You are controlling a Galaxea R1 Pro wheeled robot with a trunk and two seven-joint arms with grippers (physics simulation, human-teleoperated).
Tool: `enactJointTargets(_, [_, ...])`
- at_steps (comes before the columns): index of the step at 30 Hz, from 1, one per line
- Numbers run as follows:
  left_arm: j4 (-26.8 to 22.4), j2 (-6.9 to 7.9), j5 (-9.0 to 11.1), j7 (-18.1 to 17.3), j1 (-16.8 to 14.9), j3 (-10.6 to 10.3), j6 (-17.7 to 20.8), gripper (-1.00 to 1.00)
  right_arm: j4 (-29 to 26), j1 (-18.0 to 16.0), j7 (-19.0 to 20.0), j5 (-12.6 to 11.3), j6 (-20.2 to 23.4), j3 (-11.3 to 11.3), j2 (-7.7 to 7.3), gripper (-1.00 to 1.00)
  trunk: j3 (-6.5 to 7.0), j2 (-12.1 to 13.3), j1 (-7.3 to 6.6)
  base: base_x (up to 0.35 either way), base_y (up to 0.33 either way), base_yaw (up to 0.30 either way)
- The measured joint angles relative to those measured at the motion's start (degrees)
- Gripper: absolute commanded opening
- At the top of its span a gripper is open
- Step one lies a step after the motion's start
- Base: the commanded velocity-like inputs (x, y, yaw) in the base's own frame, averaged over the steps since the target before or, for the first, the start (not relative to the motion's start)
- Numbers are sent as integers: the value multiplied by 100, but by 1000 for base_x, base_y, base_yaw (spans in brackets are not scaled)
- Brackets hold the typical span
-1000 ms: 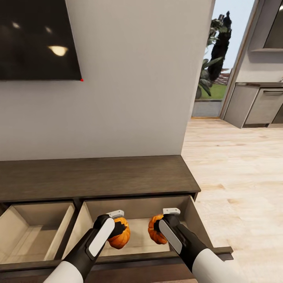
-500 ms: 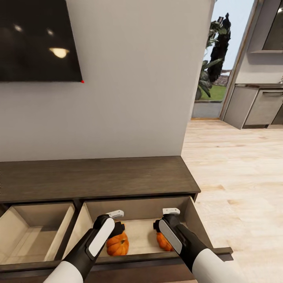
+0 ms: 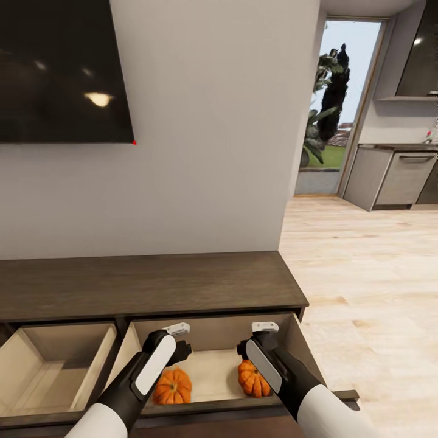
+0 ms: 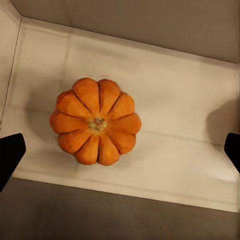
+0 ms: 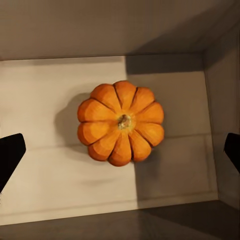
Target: Place each of the two pumpkins and all three candles from the living room inside a cabinet in the living room (use any cabinet), then make sure every cabinet is closed, and position the cauldron so it is next to a table in the living room.
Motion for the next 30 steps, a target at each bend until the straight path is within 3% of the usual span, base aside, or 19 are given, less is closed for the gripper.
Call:
enactJointTargets(13, [-6,2,15,-1,-1,218,18,100,-6,0,7,-13,21,0,0,100,288,18,-33,-32,0,0])
enactJointTargets(30, [-10,2,26,-7,-1,259,18,100,-93,0,13,-51,-7,-19,0,100,665,40,-77,-83,6,0])
